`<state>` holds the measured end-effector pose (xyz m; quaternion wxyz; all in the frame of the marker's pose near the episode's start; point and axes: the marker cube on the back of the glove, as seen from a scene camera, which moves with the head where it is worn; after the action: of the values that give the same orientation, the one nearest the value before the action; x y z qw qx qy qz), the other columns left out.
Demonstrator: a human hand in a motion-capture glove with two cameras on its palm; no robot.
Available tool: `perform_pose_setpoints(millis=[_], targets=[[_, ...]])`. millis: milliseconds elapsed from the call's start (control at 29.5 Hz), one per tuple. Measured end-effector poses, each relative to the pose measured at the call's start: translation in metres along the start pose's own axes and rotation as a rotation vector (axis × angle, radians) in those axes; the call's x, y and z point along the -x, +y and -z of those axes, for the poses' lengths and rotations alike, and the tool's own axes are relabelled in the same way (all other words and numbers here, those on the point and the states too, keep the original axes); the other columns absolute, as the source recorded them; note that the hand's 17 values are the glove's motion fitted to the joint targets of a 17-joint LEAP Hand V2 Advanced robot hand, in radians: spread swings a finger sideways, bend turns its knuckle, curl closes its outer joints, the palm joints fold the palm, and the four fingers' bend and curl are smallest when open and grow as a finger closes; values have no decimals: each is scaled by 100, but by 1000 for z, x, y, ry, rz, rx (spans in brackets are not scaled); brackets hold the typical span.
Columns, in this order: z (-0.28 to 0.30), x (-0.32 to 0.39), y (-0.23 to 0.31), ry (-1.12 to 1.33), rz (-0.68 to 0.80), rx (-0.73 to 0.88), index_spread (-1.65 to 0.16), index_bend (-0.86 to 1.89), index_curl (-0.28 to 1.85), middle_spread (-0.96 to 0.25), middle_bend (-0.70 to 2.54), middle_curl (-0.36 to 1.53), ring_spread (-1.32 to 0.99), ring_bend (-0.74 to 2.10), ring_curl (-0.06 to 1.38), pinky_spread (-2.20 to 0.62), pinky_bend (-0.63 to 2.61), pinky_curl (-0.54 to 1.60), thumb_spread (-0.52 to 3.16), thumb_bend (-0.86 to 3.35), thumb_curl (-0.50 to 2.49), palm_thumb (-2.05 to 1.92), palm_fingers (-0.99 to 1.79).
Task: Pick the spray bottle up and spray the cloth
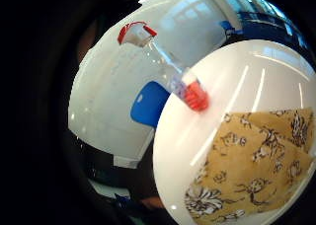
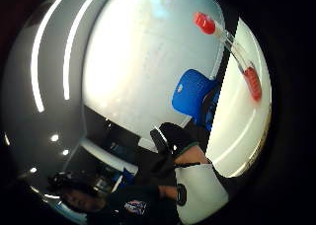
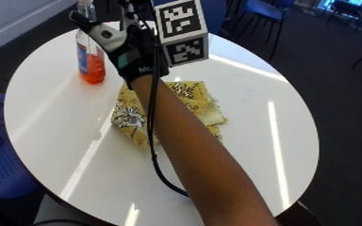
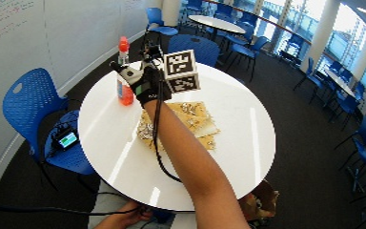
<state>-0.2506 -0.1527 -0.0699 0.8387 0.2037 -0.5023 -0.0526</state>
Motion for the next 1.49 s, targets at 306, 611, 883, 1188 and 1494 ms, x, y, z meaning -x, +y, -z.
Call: perform_pose_setpoints(millis=[306,611,883,1188,1494], targets=[[20,15,41,57,75,92,-41,20,24,-4,34,36,-6,40,29,18,26,39,90,-4,42,55,20],[24,28,86,106,190,146,-42,19,28,-4,31,35,-5,35,28,18,19,37,94,-4,37,49,29],[23,39,123,139,260,223,-42,19,30,-4,29,34,-4,31,27,19,17,35,96,-4,35,46,34],[23,40,148,206,303,258,-43,18,31,-5,27,34,-3,27,27,20,17,33,96,-3,33,44,37],[25,46,156,205,346,241,-43,17,31,-5,28,34,-3,25,27,20,16,31,96,-3,32,44,41]])
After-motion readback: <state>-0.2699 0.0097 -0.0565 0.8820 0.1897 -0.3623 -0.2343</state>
